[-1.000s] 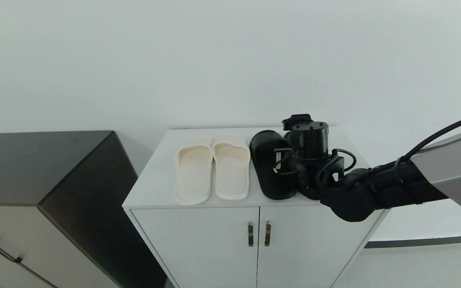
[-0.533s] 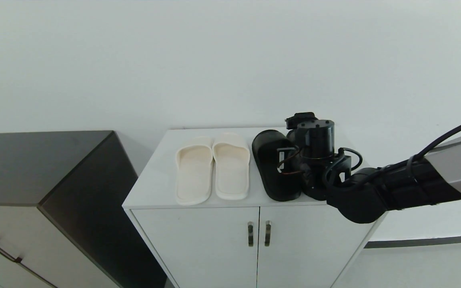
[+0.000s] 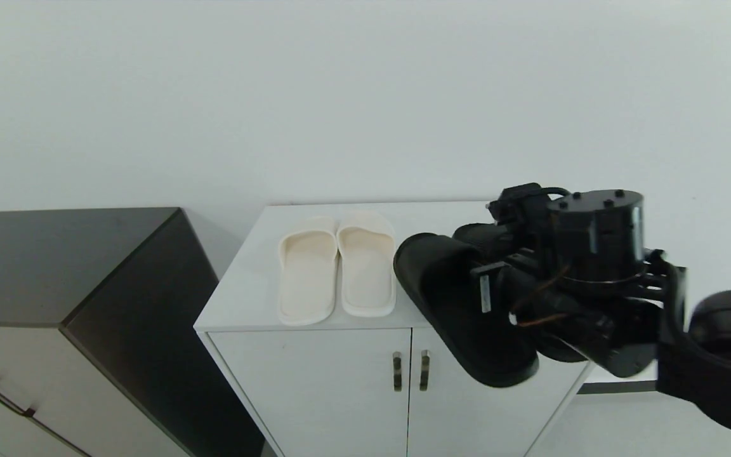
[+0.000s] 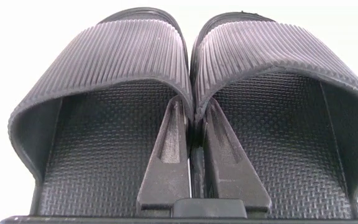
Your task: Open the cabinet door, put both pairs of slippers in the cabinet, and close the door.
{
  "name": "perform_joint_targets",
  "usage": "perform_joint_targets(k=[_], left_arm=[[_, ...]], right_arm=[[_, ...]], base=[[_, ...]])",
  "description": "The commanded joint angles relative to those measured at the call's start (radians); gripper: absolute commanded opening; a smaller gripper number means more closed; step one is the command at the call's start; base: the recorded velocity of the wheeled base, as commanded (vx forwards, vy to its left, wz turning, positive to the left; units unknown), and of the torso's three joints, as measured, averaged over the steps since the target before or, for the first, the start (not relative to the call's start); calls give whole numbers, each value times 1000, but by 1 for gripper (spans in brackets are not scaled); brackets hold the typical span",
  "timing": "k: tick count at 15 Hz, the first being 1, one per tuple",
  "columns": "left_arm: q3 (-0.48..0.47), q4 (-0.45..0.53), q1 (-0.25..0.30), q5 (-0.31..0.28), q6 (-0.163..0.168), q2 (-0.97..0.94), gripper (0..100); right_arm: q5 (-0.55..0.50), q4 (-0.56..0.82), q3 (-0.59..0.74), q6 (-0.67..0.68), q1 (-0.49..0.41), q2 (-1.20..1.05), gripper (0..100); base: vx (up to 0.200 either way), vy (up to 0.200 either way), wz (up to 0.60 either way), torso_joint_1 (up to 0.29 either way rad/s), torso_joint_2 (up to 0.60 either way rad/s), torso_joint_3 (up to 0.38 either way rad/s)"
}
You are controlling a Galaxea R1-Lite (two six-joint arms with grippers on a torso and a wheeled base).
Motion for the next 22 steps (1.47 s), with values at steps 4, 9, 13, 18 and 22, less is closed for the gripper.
perform_joint_targets(k=[4,9,13,18,22], left_arm=[[0,0,0,-1,2,1,0],[0,0,0,-1,1,1,0],[0,0,0,-1,1,1,0],[0,0,0,1,-4,1,0],[0,0,2,1,-2,1,0]], right_arm=[[220,83,259,7,72,-355,0],[243,83,274,9,70,-347,0],[243,77,286,12,67,-347,0],[300,66,317,10,52,-359,0],[300,67,329,6,52,-368,0]], base=[[0,0,0,0,0,0],[-120,0,0,0,2,2],[-150,0,0,1,2,8],[0,0,0,0,0,0],[0,0,0,0,0,0]])
